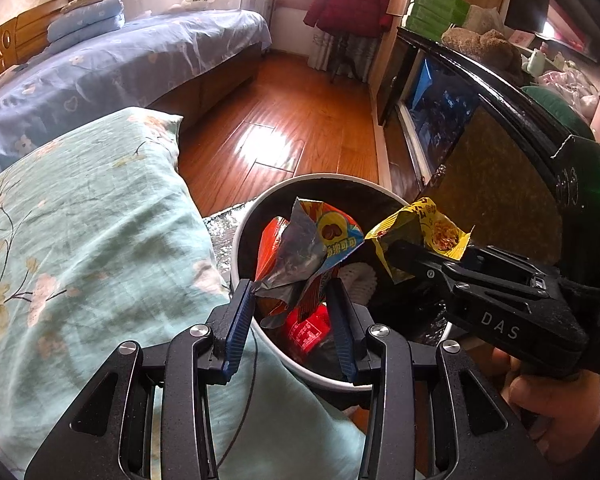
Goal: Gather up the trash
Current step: 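Open both tools over the bin to drop the wrapper and chip bag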
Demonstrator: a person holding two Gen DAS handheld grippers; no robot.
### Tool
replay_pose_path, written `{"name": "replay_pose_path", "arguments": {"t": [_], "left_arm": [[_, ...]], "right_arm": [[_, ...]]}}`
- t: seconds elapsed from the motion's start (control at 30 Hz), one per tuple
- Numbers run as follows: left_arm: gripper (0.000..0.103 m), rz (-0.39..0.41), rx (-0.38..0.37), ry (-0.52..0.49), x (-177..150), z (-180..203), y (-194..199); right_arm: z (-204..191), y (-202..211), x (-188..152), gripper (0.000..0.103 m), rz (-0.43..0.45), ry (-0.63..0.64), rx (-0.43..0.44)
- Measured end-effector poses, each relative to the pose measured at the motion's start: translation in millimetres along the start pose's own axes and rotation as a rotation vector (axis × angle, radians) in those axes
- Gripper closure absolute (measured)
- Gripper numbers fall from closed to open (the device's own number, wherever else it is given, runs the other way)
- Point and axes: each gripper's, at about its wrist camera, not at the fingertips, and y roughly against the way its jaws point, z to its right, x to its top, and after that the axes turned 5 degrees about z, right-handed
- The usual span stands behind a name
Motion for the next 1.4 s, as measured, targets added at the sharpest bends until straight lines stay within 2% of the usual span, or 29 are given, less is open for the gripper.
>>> {"name": "replay_pose_path", "arguments": {"t": [1.2, 1.33, 1.4], "left_arm": [[0.066, -0.023, -0.007, -0.013, 2.8, 6.3, -10.3], [0.061, -0.019, -0.020, -0.013, 4.2, 5.6, -8.8], [0.049, -0.013, -0.018, -0.012, 5.0, 3.9, -6.3]], "right_arm": [[8.8, -1.7, -0.9, 0.068, -0.011, -0.010, -0.001], [9.3, -1.8, 0.3, 0.065, -0.013, -0.011, -0.004], [10.1, -0.9, 0.5, 0.064, -0.011, -0.019, -0.006]]}}
